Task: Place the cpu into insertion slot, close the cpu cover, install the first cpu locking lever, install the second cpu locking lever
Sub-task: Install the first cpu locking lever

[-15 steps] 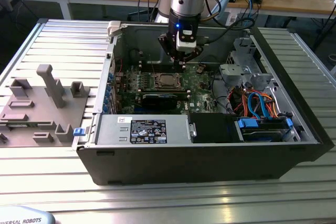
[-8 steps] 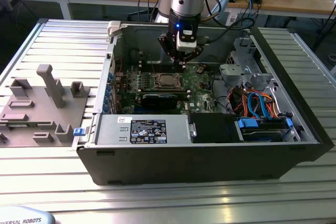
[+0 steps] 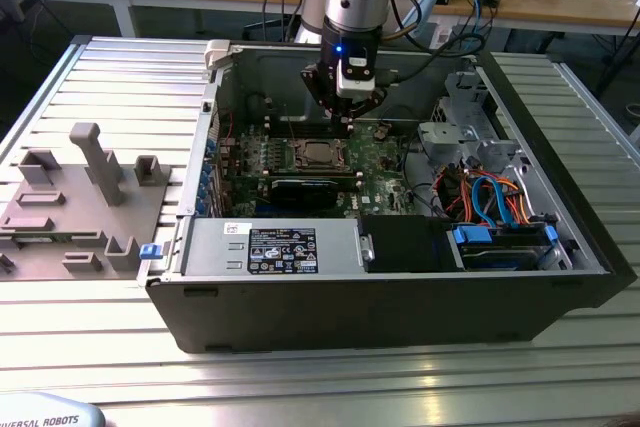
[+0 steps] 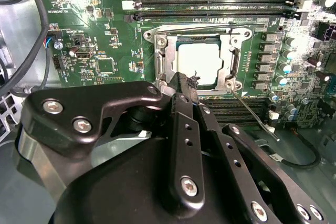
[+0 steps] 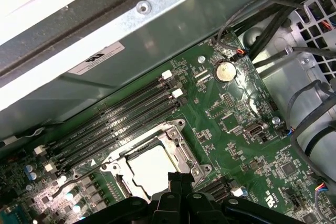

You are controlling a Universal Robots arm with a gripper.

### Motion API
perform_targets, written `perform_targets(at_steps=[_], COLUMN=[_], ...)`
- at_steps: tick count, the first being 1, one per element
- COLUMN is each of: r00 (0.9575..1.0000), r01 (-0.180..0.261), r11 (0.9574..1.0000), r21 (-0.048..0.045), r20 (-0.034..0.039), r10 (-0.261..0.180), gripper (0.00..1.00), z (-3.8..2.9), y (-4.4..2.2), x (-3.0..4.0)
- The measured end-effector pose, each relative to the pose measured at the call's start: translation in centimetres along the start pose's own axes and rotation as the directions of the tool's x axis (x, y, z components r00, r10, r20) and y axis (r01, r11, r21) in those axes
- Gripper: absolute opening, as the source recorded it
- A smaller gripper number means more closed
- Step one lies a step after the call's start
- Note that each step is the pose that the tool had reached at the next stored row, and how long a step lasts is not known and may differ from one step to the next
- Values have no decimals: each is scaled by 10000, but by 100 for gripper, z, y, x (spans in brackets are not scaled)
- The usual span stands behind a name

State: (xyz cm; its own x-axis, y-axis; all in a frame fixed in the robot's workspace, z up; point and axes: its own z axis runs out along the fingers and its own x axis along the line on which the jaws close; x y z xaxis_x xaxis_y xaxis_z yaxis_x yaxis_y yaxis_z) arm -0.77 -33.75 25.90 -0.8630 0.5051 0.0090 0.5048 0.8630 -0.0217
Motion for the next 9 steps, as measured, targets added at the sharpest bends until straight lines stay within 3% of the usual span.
perform_targets(at_steps=[9], r00=[10000], r01=[59], r11=[10000], r21=[1], r20=[1], r10=[-59], gripper=[11], z=[0], y=[0], x=[0])
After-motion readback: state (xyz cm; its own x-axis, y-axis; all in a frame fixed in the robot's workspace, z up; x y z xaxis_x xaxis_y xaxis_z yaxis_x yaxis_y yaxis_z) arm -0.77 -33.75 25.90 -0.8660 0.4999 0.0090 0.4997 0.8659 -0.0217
